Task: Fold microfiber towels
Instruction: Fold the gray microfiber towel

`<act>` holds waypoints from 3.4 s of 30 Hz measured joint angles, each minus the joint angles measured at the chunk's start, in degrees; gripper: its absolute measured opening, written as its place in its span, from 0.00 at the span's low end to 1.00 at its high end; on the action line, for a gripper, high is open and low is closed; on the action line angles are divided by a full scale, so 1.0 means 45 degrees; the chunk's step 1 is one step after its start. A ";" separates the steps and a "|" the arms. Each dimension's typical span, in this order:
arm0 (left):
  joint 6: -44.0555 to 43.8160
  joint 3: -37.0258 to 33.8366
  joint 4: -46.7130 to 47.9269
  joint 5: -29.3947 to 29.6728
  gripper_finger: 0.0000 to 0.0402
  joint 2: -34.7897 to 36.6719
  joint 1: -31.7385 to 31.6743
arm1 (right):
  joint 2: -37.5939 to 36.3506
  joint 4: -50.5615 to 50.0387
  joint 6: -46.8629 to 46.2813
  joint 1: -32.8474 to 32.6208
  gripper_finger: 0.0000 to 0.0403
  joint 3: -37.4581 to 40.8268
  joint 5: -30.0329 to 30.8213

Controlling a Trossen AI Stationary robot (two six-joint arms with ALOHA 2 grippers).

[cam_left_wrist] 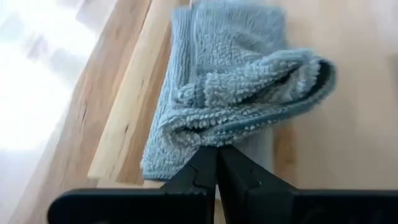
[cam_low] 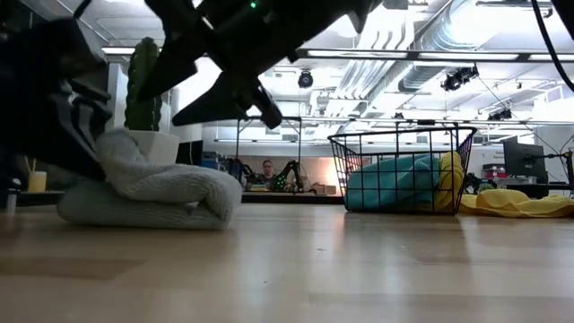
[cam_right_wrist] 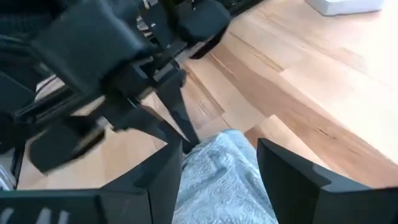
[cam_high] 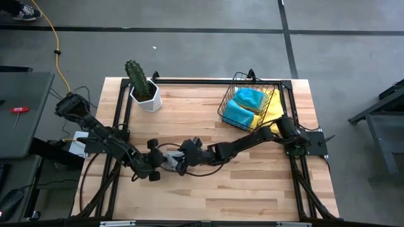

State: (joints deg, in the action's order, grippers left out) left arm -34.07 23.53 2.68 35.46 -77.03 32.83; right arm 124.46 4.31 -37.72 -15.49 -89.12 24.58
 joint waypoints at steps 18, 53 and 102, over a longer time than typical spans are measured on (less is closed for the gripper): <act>0.0640 0.0025 0.0568 0.1211 0.00 0.2738 0.0703 | -0.0256 -0.1980 0.1164 -0.0565 0.50 0.0000 0.0671; 0.6194 0.1832 -0.2361 0.3840 0.70 -0.3548 0.1746 | -0.1660 -0.4246 0.1390 -0.1598 0.50 0.0005 0.3886; 0.7944 0.1900 0.0234 0.4993 0.04 -0.3032 0.1698 | -0.1660 -0.4292 0.1390 -0.1598 0.50 0.0000 0.3886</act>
State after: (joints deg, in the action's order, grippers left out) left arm 1.68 32.08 3.73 57.93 -90.67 40.47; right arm 116.99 -15.00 -31.46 -22.68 -89.12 42.06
